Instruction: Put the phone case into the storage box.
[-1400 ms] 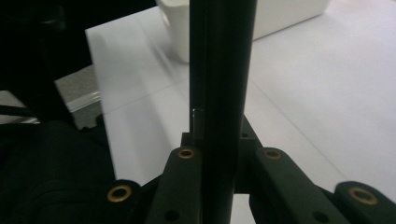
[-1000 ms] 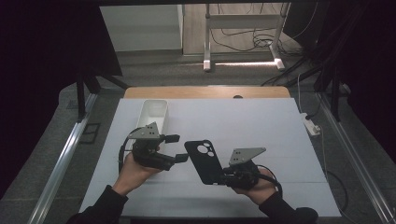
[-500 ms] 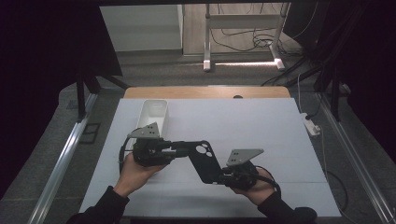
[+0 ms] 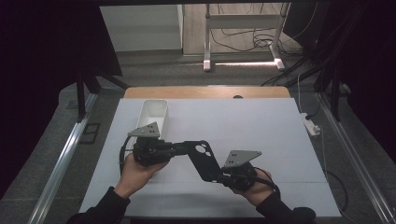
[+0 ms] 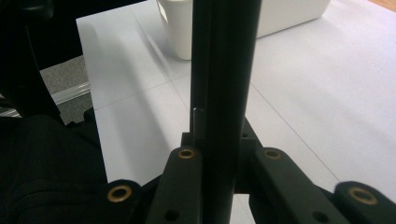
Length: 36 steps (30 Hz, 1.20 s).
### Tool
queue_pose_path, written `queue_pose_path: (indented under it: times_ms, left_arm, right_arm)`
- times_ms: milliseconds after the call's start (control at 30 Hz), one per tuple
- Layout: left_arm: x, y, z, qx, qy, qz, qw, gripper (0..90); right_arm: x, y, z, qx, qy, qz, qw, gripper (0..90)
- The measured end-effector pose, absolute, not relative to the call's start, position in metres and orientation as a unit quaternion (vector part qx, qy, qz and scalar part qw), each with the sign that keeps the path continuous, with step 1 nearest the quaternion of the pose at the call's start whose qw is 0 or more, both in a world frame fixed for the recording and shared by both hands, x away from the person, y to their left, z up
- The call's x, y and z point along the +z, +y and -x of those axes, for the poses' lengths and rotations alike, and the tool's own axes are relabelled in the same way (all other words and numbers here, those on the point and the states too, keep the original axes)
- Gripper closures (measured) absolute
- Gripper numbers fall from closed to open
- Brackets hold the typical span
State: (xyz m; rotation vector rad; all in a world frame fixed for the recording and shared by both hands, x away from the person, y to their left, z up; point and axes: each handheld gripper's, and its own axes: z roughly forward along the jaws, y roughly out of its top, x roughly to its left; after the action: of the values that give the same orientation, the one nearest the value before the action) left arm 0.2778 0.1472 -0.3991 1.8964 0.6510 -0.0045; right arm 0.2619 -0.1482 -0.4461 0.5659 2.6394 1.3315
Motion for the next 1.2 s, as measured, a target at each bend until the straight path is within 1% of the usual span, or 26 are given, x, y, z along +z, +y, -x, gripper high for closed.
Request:
queue_pose_path:
  times_ms: [67, 300, 333, 367, 433, 467, 500, 567, 633, 800, 867, 933, 1000, 1067, 1133, 1200]
  left_arm:
    - [-0.399, 0.148, -0.278, -0.011, 0.269, -0.793, 0.546, 83.6]
    - [-0.397, 0.147, -0.276, -0.005, 0.257, -0.797, 0.546, 84.2]
    - [-0.397, 0.146, -0.275, -0.003, 0.256, -0.799, 0.544, 84.3]
    - [-0.396, 0.146, -0.275, -0.001, 0.256, -0.801, 0.542, 84.3]
    - [-0.396, 0.144, -0.274, 0.003, 0.256, -0.801, 0.541, 84.3]
    - [-0.396, 0.144, -0.274, 0.004, 0.258, -0.802, 0.539, 84.3]
    - [-0.396, 0.143, -0.274, 0.008, 0.259, -0.803, 0.537, 84.2]
    - [-0.396, 0.143, -0.274, 0.01, 0.257, -0.806, 0.534, 84.3]
    - [-0.396, 0.143, -0.275, 0.011, 0.259, -0.806, 0.533, 84.2]
    - [-0.395, 0.146, -0.276, 0.022, 0.262, -0.809, 0.525, 84.2]
    - [-0.395, 0.147, -0.276, 0.023, 0.264, -0.811, 0.522, 84.1]
    - [-0.394, 0.149, -0.277, 0.026, 0.265, -0.812, 0.52, 84.2]
    - [-0.393, 0.151, -0.278, 0.03, 0.269, -0.812, 0.517, 84.2]
    - [-0.391, 0.154, -0.279, 0.035, 0.271, -0.812, 0.516, 84.1]
    - [-0.39, 0.157, -0.28, 0.04, 0.274, -0.813, 0.512, 84.1]
    - [-0.389, 0.16, -0.281, 0.046, 0.278, -0.813, 0.51, 84.1]
  right_arm:
    - [-0.447, -0.148, -0.262, 0.439, 0.876, -0.189, 0.068, 84.8]
    - [-0.448, -0.147, -0.263, 0.435, 0.877, -0.189, 0.071, 84.1]
    - [-0.448, -0.147, -0.264, 0.436, 0.877, -0.191, 0.068, 83.2]
    - [-0.448, -0.147, -0.264, 0.436, 0.876, -0.195, 0.068, 79.6]
    - [-0.448, -0.147, -0.265, 0.432, 0.877, -0.201, 0.068, 78.6]
    - [-0.448, -0.147, -0.265, 0.432, 0.876, -0.203, 0.069, 75.7]
    - [-0.448, -0.147, -0.265, 0.431, 0.876, -0.205, 0.069, 70.9]
    - [-0.448, -0.146, -0.264, 0.432, 0.875, -0.206, 0.072, 66.5]
    - [-0.449, -0.143, -0.264, 0.422, 0.88, -0.209, 0.069, 58.4]
    - [-0.449, -0.142, -0.262, 0.421, 0.878, -0.213, 0.08, 49.0]
    - [-0.448, -0.144, -0.262, 0.419, 0.877, -0.22, 0.088, 42.8]
    - [-0.447, -0.148, -0.262, 0.419, 0.874, -0.229, 0.089, 41.4]
    - [-0.447, -0.153, -0.262, 0.415, 0.873, -0.24, 0.089, 36.7]
    - [-0.447, -0.156, -0.262, 0.413, 0.873, -0.247, 0.087, 35.3]
    - [-0.447, -0.16, -0.261, 0.408, 0.872, -0.253, 0.097, 29.4]
    - [-0.447, -0.164, -0.262, 0.407, 0.87, -0.263, 0.097, 27.3]
